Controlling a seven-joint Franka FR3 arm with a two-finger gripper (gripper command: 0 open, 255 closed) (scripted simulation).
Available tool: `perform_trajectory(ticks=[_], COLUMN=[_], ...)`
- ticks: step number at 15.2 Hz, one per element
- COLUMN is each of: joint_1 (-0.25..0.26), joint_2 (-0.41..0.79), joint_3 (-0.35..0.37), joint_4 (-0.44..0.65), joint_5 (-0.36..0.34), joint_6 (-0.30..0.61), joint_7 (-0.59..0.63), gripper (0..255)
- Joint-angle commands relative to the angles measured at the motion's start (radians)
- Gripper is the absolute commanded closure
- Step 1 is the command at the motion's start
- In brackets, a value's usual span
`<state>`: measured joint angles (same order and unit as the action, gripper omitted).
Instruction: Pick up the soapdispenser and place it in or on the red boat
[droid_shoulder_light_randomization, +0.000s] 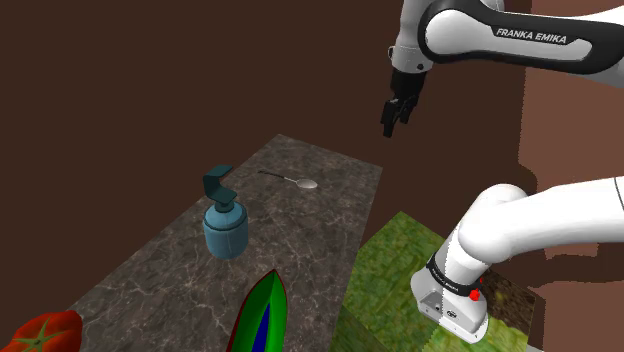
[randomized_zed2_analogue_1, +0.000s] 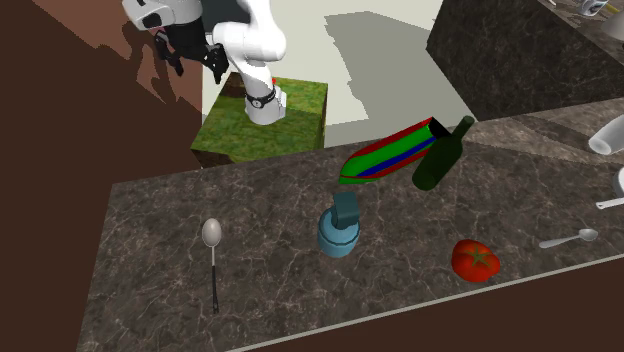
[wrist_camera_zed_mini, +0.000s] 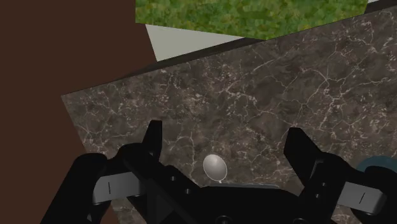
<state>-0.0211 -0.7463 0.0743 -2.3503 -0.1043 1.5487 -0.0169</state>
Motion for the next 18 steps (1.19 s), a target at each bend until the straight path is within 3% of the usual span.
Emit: perform_trajectory(ticks=[1, 10, 18], joint_1=[0.0, 0.08, 0.137], joint_2=[0.0, 0.127, 0.296], joint_3=[0.0, 0.099, 0.197], joint_4=[0.0, -0.055, -0.033], joint_5=[0.0, 0.1, 0.146], joint_6=[0.0, 0.267, 0.498], joint_7=[0.0, 0.076, 0.138], gripper=[0, 0, 0])
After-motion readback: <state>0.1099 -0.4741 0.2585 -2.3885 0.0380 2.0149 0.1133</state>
